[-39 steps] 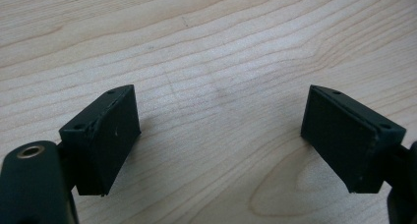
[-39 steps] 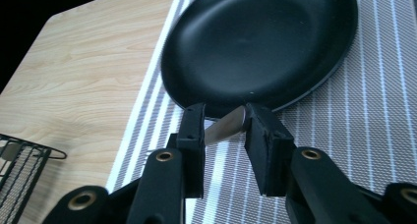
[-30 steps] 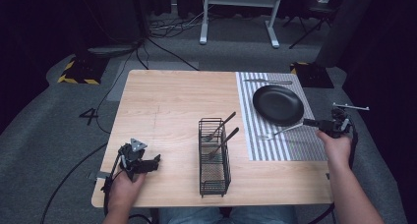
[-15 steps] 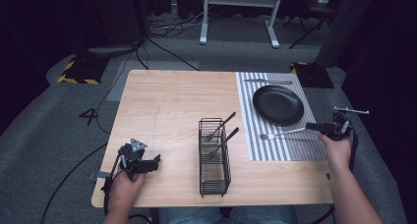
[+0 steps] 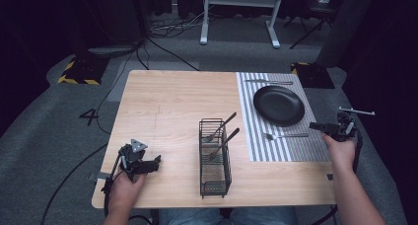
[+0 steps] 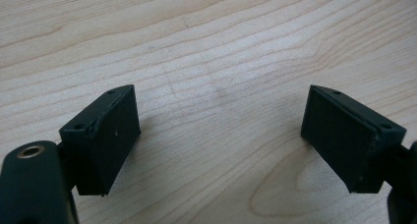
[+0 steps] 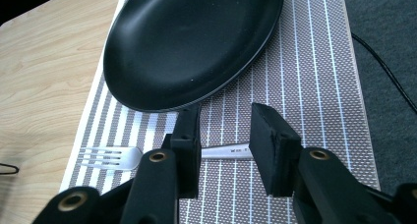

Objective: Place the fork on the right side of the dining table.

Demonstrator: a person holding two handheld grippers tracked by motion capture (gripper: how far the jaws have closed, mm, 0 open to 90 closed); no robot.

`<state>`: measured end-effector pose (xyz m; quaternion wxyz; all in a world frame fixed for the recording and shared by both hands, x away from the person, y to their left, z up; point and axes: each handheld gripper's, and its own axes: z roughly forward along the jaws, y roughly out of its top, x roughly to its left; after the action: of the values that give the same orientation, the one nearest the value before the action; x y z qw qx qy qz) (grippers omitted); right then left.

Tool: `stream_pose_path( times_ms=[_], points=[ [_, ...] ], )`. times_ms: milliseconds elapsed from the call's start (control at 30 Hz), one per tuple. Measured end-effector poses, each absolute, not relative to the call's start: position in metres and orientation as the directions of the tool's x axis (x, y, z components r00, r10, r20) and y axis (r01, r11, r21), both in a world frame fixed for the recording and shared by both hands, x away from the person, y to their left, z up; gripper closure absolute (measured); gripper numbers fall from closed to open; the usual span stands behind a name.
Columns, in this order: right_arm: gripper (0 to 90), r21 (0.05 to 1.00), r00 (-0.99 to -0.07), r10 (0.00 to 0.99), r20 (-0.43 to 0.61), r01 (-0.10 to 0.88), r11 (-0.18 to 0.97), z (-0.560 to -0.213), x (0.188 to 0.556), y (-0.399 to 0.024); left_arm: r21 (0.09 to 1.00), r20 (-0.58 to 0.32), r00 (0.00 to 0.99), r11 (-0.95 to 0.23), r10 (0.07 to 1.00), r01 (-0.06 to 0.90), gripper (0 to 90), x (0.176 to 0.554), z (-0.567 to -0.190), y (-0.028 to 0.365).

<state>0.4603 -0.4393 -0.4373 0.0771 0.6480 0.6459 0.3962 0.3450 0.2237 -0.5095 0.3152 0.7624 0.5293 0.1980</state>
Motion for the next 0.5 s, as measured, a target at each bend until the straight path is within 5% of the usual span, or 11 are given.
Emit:
stream_pose_path(
  times_ms=[500],
  points=[
    [58.5,0.710,-0.310,0.913,0.266,0.704,0.032,-0.400,0.441,-0.404,0.690,-0.031,0.361,-0.242,0.932,0.682,14.8,0.345,-0.509,0.224]
  ],
)
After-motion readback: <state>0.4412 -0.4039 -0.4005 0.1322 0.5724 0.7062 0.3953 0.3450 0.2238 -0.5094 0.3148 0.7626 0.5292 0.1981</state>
